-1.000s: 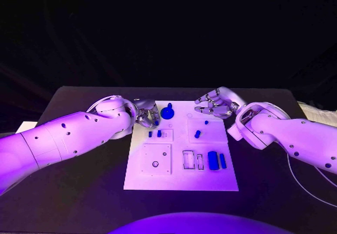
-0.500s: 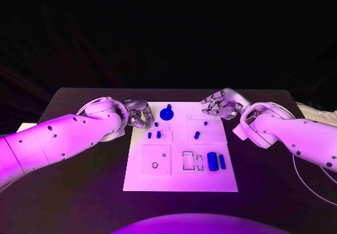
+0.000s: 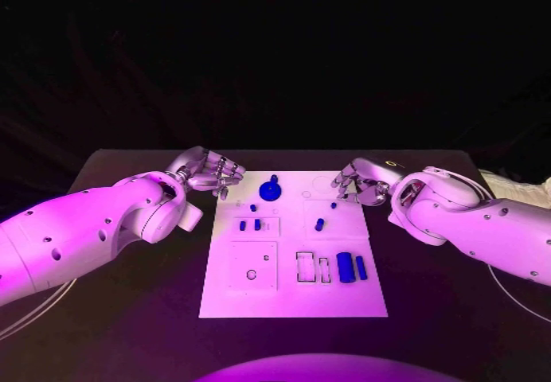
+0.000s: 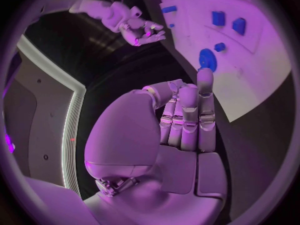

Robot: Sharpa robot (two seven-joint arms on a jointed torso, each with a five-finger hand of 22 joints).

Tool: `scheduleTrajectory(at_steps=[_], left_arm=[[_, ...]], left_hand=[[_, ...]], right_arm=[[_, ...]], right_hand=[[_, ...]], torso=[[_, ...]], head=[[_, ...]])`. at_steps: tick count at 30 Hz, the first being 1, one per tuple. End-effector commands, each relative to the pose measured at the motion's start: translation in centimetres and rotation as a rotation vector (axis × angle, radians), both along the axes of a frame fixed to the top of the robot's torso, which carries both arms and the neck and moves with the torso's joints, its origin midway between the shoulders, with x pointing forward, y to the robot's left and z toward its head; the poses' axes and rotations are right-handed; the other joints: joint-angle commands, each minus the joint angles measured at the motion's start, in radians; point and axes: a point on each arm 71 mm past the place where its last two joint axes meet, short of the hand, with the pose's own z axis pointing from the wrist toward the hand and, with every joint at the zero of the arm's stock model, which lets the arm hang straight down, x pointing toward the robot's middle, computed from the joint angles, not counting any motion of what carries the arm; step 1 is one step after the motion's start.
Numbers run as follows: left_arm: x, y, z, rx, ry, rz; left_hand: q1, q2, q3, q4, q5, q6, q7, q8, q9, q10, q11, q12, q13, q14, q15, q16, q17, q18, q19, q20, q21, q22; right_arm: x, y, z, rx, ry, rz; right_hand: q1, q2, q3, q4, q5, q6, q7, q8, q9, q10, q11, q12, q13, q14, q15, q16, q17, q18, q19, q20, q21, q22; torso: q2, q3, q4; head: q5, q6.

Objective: Assemble the parts on the task board

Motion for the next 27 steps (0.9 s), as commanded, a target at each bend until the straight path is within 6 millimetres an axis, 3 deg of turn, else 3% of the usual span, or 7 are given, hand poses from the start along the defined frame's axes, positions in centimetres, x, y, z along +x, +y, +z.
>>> scheduleTrajectory(at_steps=[1,3,6,12,22,27], left_arm=[[-0.3,0.5,0.3,-0.434,0.101,0.135],[-0.6,0.6,0.2,-0.496,0.12,0.141],[-0.8,0.6,0.1,-0.549,0.137,0.144],[-1.0,0.7,0.0,-0.584,0.145,0.148],[-1.1,0.7,0.1,-0.596,0.145,0.147],[-1.2,0.6,0.1,-0.599,0.146,0.143]], left_hand=[[-0.049,0.006,-0.041,0.028,-0.003,0.002,-0.006,0.004,-0.002,0.006,-0.004,0.016,0.004,-0.011,0.001,-0.005,-0.012,0.007,-0.013,0.005,-0.015,-0.008],[-0.065,0.01,-0.067,0.038,-0.001,0.0,-0.008,0.005,-0.003,0.006,-0.006,0.026,0.006,-0.014,0.001,-0.004,-0.017,0.009,-0.016,0.007,-0.025,-0.016],[-0.074,0.013,-0.091,0.042,0.0,-0.001,-0.009,0.006,-0.004,0.004,-0.007,0.037,0.008,-0.017,0.0,-0.004,-0.023,0.01,-0.016,0.008,-0.034,-0.025],[-0.077,0.018,-0.113,0.043,0.022,-0.009,-0.007,0.005,-0.008,-0.012,-0.005,0.046,0.008,-0.025,0.002,-0.007,-0.036,0.01,-0.014,0.01,-0.047,-0.037],[-0.076,0.018,-0.124,0.04,0.031,-0.017,-0.004,0.004,-0.01,-0.023,-0.002,0.052,0.008,-0.034,0.004,-0.013,-0.051,0.01,-0.013,0.011,-0.054,-0.044],[-0.077,0.019,-0.126,0.04,0.032,-0.018,-0.003,0.004,-0.01,-0.024,-0.001,0.053,0.008,-0.036,0.004,-0.015,-0.055,0.01,-0.013,0.011,-0.056,-0.045]], right_arm=[[-0.3,0.7,-0.5,-0.2,-0.05,0.046],[-0.4,1.0,-0.6,-0.223,-0.06,0.052],[-0.5,1.4,-0.8,-0.252,-0.064,0.059],[-0.7,2.1,-1.2,-0.297,-0.038,0.081],[-1.0,2.8,-1.7,-0.334,0.0,0.105],[-0.8,2.9,-2.0,-0.341,0.007,0.104]], right_hand=[[-0.004,-0.014,0.021,0.0,-0.022,0.01,0.001,-0.003,-0.001,0.012,-0.001,-0.014,-0.03,0.037,0.007,-0.006,-0.003,0.01,0.004,0.005,-0.005,-0.002],[-0.007,-0.018,0.038,0.0,-0.046,0.004,0.001,-0.006,-0.004,0.011,-0.002,-0.025,-0.052,0.037,0.009,-0.008,-0.006,0.011,0.005,0.004,-0.007,-0.004],[-0.014,-0.027,0.053,0.001,-0.059,-0.011,0.001,-0.008,-0.007,0.005,0.001,-0.036,-0.074,0.039,0.01,-0.004,-0.001,0.011,0.005,0.005,-0.01,-0.008],[-0.017,-0.03,0.075,-0.003,-0.069,-0.006,0.0,-0.005,-0.006,0.01,0.0,-0.041,-0.097,0.041,0.009,-0.003,0.001,0.011,0.008,0.006,-0.009,-0.008],[-0.019,-0.031,0.108,-0.014,-0.077,0.006,-0.004,-0.003,-0.004,0.021,-0.003,-0.045,-0.125,0.041,0.006,-0.004,-0.001,0.011,0.009,0.003,-0.012,-0.011],[-0.025,-0.027,0.134,-0.02,-0.086,0.012,-0.003,-0.003,-0.004,0.029,-0.003,-0.046,-0.142,0.041,0.006,-0.004,0.0,0.011,0.011,0.003,-0.012,-0.01]], torso=[[0.0,-0.002,-0.0006],[0.0,-0.0035,0.0007],[0.001,-0.0024,0.0004],[0.002,-0.0008,-0.0015],[0.002,-0.0014,-0.0008],[0.002,0.0002,-0.0003]], head=[[-0.019,0.009],[-0.026,0.011],[-0.03,0.012],[-0.028,0.012],[-0.029,0.008],[-0.029,0.007]])
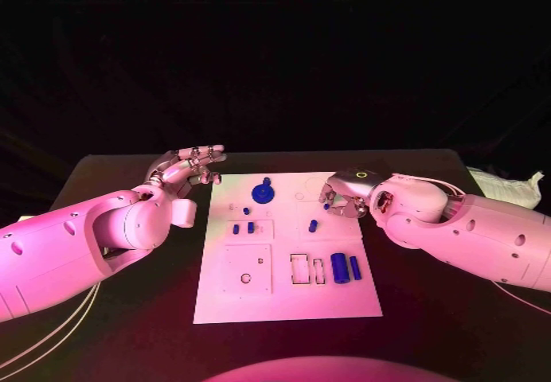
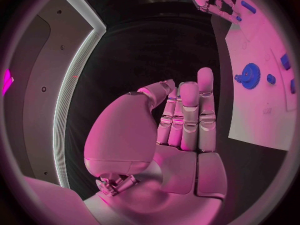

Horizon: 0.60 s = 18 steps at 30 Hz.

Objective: Assemble the parts on the task board

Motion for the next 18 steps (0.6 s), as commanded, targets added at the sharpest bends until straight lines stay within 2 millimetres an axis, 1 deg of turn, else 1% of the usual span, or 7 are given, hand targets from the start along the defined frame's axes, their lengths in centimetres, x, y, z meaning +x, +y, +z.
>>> scheduleTrajectory(at_steps=[1,4,7,10,13,18], left_arm=[[-0.1,-0.2,0.1,-0.036,-0.012,-0.01],[-0.1,-0.2,0.1,-0.037,-0.012,-0.011],[-0.1,-0.1,0.1,-0.037,-0.011,-0.011],[-0.1,-0.1,0.1,-0.036,-0.01,-0.011],[-0.2,-0.1,0.1,-0.036,-0.01,-0.012],[-0.2,-0.1,0.1,-0.036,-0.009,-0.013]], left_hand=[[-0.006,0.001,-0.008,0.0,0.006,-0.007,0.0,0.004,-0.001,-0.008,0.001,0.003,0.0,-0.009,-0.001,-0.006,-0.001,0.01,-0.003,0.004,-0.005,-0.001],[-0.006,0.001,-0.009,-0.001,0.007,-0.007,0.001,0.004,-0.001,-0.009,0.001,0.004,0.0,-0.01,-0.001,-0.007,-0.004,0.01,-0.004,0.004,-0.006,-0.002],[-0.006,0.001,-0.009,-0.001,0.007,-0.007,0.001,0.004,-0.001,-0.009,0.001,0.004,0.0,-0.011,-0.001,-0.007,-0.005,0.01,-0.004,0.004,-0.006,-0.002],[-0.002,0.002,-0.01,-0.003,0.009,-0.008,0.001,0.004,-0.002,-0.011,0.001,0.007,0.0,-0.014,-0.001,-0.009,-0.009,0.01,-0.004,0.004,-0.008,-0.004],[-0.002,0.002,-0.011,-0.004,0.009,-0.008,0.001,0.005,-0.002,-0.011,0.001,0.007,0.0,-0.014,-0.001,-0.009,-0.01,0.01,-0.004,0.004,-0.009,-0.004],[-0.002,0.002,-0.011,-0.004,0.009,-0.008,0.001,0.005,-0.002,-0.012,0.001,0.007,0.0,-0.014,-0.001,-0.01,-0.01,0.01,-0.004,0.004,-0.009,-0.004]], right_arm=[[-0.1,0.1,-0.8,-0.058,0.031,0.004],[-0.1,0.2,-1.0,-0.061,0.038,0.006],[-0.1,0.3,-1.2,-0.067,0.046,0.007],[0.0,0.3,-1.4,-0.075,0.057,0.006],[0.0,0.3,-1.6,-0.088,0.071,0.002],[0.0,0.4,-1.8,-0.095,0.077,0.001]], right_hand=[[-0.008,0.0,0.015,-0.002,-0.007,0.012,-0.001,0.002,0.002,0.011,0.002,-0.005,-0.009,0.038,0.002,0.003,0.001,0.01,0.008,-0.001,-0.003,0.001],[-0.008,0.007,0.035,-0.009,-0.018,0.028,-0.003,0.007,0.005,0.026,-0.001,-0.001,-0.016,0.039,0.001,0.004,0.002,0.01,0.009,-0.002,-0.002,0.003],[-0.003,0.025,0.067,-0.024,-0.046,0.047,-0.005,0.013,0.009,0.046,-0.005,0.003,-0.023,0.04,-0.003,0.007,0.005,0.01,0.012,-0.004,0.0,0.006],[-0.005,0.032,0.084,-0.034,-0.052,0.061,-0.006,0.017,0.012,0.062,-0.008,0.007,-0.027,0.041,-0.004,0.009,0.008,0.01,0.013,-0.006,0.002,0.008],[-0.012,0.034,0.096,-0.043,-0.055,0.07,-0.008,0.018,0.014,0.072,-0.009,0.006,-0.03,0.041,-0.006,0.01,0.009,0.009,0.014,-0.008,0.003,0.01],[-0.026,0.032,0.104,-0.051,-0.06,0.08,-0.009,0.02,0.016,0.082,-0.011,0.005,-0.035,0.041,-0.007,0.012,0.011,0.009,0.015,-0.009,0.005,0.013]], torso=[[-0.001,0.0011,0.0003],[0.0,0.0007,0.0002],[-0.001,0.0007,-0.0004],[-0.001,0.0009,-0.001],[-0.001,0.0002,-0.0018],[-0.001,0.0006,-0.001]], head=[[0.001,-0.002],[0.002,-0.003],[0.002,-0.005],[0.002,-0.005],[0.001,-0.007],[0.001,-0.009]])
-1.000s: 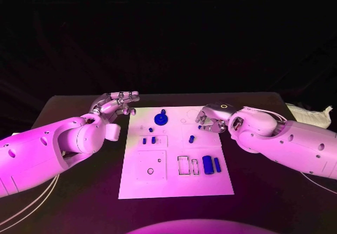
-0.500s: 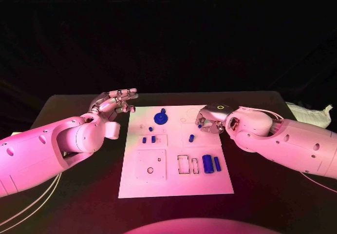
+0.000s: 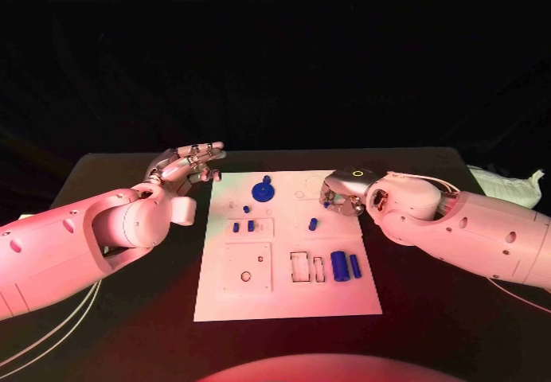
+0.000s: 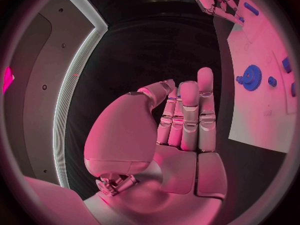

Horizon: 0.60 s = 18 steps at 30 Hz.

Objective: Assemble the parts on the task board

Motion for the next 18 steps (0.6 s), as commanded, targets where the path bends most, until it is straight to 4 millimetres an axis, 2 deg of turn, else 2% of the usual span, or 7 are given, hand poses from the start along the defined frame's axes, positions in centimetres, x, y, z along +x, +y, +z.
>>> scheduleTrajectory(at_steps=[1,8,18], left_arm=[[-0.1,-0.2,0.1,-0.02,-0.01,-0.014],[0.0,-0.1,0.1,-0.017,-0.009,-0.013],[0.1,0.0,0.0,-0.012,-0.004,-0.01]], left_hand=[[-0.001,0.002,-0.006,0.0,0.005,-0.008,0.001,0.005,-0.002,-0.009,-0.002,0.004,0.001,-0.009,-0.001,-0.008,-0.006,0.011,-0.004,0.004,-0.004,-0.002],[0.001,0.002,-0.007,-0.002,0.005,-0.009,0.001,0.005,-0.002,-0.01,-0.002,0.005,0.001,-0.01,-0.001,-0.008,-0.006,0.011,-0.004,0.004,-0.005,-0.003],[0.009,0.002,-0.008,-0.009,0.008,-0.012,0.002,0.005,-0.003,-0.015,-0.001,0.009,0.0,-0.014,-0.001,-0.01,-0.012,0.011,-0.003,0.003,-0.008,-0.006]], right_arm=[[-0.4,-0.1,-1.4,-0.06,0.065,0.002],[-0.4,0.3,-0.8,-0.007,-0.006,-0.006],[-0.7,0.2,0.9,0.081,-0.087,-0.024]], right_hand=[[-0.015,-0.001,0.007,-0.002,-0.005,0.01,0.0,0.005,0.003,0.01,-0.003,0.001,0.0,0.042,-0.008,0.005,0.002,0.008,0.009,-0.002,0.007,0.003],[-0.031,0.004,0.022,-0.02,-0.006,0.03,-0.006,0.011,0.009,0.035,-0.008,0.0,-0.004,0.042,-0.015,0.0,-0.008,0.006,0.018,-0.006,0.018,0.02],[-0.038,0.003,0.025,-0.023,-0.006,0.033,-0.005,0.011,0.01,0.039,-0.008,-0.002,-0.006,0.041,-0.015,-0.004,-0.014,0.005,0.021,-0.007,0.02,0.022]], torso=[[0.0,0.0005,-0.0005],[-0.001,0.0,-0.0001],[-0.002,-0.0001,-0.0012]], head=[[0.0,-0.001],[-0.004,0.0],[-0.008,0.0]])
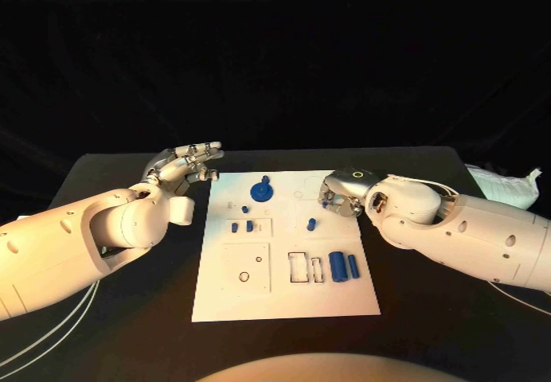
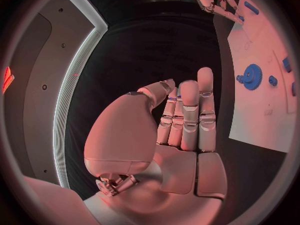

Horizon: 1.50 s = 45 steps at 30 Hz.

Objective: Assemble the parts on the task board

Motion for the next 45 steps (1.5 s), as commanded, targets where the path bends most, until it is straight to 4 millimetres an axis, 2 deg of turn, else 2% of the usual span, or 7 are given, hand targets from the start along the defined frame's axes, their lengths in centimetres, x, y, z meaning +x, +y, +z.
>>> scheduleTrajectory(at_steps=[1,11,22,27,30,33,45], left_arm=[[0.0,-0.2,0.0,-0.013,-0.005,-0.014],[0.0,-0.1,0.0,-0.013,-0.007,-0.014],[0.0,-0.4,0.1,-0.016,-0.014,-0.025],[-0.1,-0.7,0.0,-0.018,-0.013,-0.032],[-0.1,-0.8,0.0,-0.02,-0.012,-0.037],[-0.1,-0.9,0.0,-0.021,-0.011,-0.039],[-0.2,-1.3,0.0,-0.021,-0.009,-0.052]], left_hand=[[0.009,0.002,-0.002,-0.004,0.004,-0.009,-0.001,0.005,-0.001,-0.009,-0.001,0.006,0.0,-0.007,0.0,-0.004,-0.002,0.011,-0.003,0.003,-0.004,-0.001],[0.01,0.003,-0.002,-0.005,0.004,-0.01,-0.001,0.004,-0.001,-0.01,-0.001,0.006,0.0,-0.008,0.0,-0.004,-0.003,0.011,-0.003,0.003,-0.004,-0.002],[0.011,0.003,-0.002,-0.006,0.005,-0.011,0.0,0.004,-0.002,-0.011,0.0,0.007,0.0,-0.01,0.0,-0.006,-0.007,0.011,-0.003,0.003,-0.005,-0.002],[0.011,0.003,-0.002,-0.006,0.005,-0.011,0.0,0.004,-0.002,-0.011,0.0,0.007,0.0,-0.01,0.0,-0.006,-0.007,0.011,-0.003,0.003,-0.005,-0.002],[0.012,0.003,-0.003,-0.007,0.006,-0.012,0.0,0.004,-0.002,-0.012,0.0,0.008,0.0,-0.011,0.0,-0.007,-0.008,0.011,-0.003,0.003,-0.005,-0.003],[0.012,0.003,-0.003,-0.007,0.006,-0.012,0.0,0.004,-0.002,-0.012,0.0,0.008,0.0,-0.011,0.0,-0.007,-0.008,0.011,-0.003,0.003,-0.005,-0.003],[0.012,0.003,-0.003,-0.007,0.006,-0.012,0.0,0.004,-0.002,-0.012,0.0,0.008,0.0,-0.011,0.0,-0.007,-0.008,0.011,-0.003,0.003,-0.005,-0.003]], right_arm=[[-0.1,0.1,1.1,0.049,-0.05,-0.009],[-1.5,1.2,2.8,0.101,-0.067,0.027],[-4.9,6.3,3.1,0.193,-0.03,0.17],[-6.2,8.9,2.3,0.217,0.01,0.234],[-6.9,10.2,1.2,0.227,0.044,0.263],[-7.4,11.1,0.3,0.23,0.072,0.28],[-8.2,12.9,-2.3,0.207,0.134,0.311]], right_hand=[[-0.006,0.002,0.005,-0.003,0.0,0.008,-0.001,0.002,-0.001,0.006,0.001,0.001,-0.001,0.041,-0.008,-0.003,-0.001,0.005,0.006,0.0,0.005,0.0],[-0.008,0.002,0.008,-0.005,0.001,0.01,-0.002,0.002,0.0,0.007,0.001,-0.001,-0.003,0.041,-0.008,-0.003,-0.001,0.004,0.009,0.0,0.01,0.007],[-0.01,0.002,0.013,-0.01,0.003,0.01,0.0,0.001,0.0,0.008,0.001,-0.004,-0.005,0.041,-0.009,-0.003,-0.002,0.004,0.009,-0.002,0.01,0.007],[-0.011,0.002,0.016,-0.013,0.005,0.009,0.001,0.0,0.0,0.008,0.002,-0.006,-0.006,0.041,-0.009,-0.003,-0.002,0.005,0.009,-0.002,0.01,0.006],[-0.012,0.002,0.017,-0.014,0.006,0.009,0.002,-0.001,0.0,0.008,0.002,-0.008,-0.007,0.041,-0.009,-0.003,-0.002,0.005,0.009,-0.002,0.01,0.006],[-0.013,0.002,0.018,-0.015,0.007,0.008,0.002,-0.001,0.001,0.008,0.003,-0.009,-0.008,0.041,-0.009,-0.003,-0.003,0.005,0.009,-0.002,0.009,0.005],[-0.015,0.002,0.019,-0.017,0.008,0.007,0.003,-0.002,0.001,0.007,0.004,-0.011,-0.009,0.04,-0.009,-0.003,-0.004,0.005,0.008,-0.002,0.008,0.003]], torso=[[0.0,-0.0005,-0.0007],[0.002,0.001,-0.0001],[-0.001,-0.0016,0.003],[0.0,-0.0016,0.0048],[-0.001,-0.0041,0.0069],[0.001,-0.003,0.0055],[0.001,-0.0024,0.0043]], head=[[-0.003,0.001],[-0.001,0.0],[0.027,-0.002],[0.046,-0.009],[0.057,-0.012],[0.066,-0.014],[0.077,-0.023]])
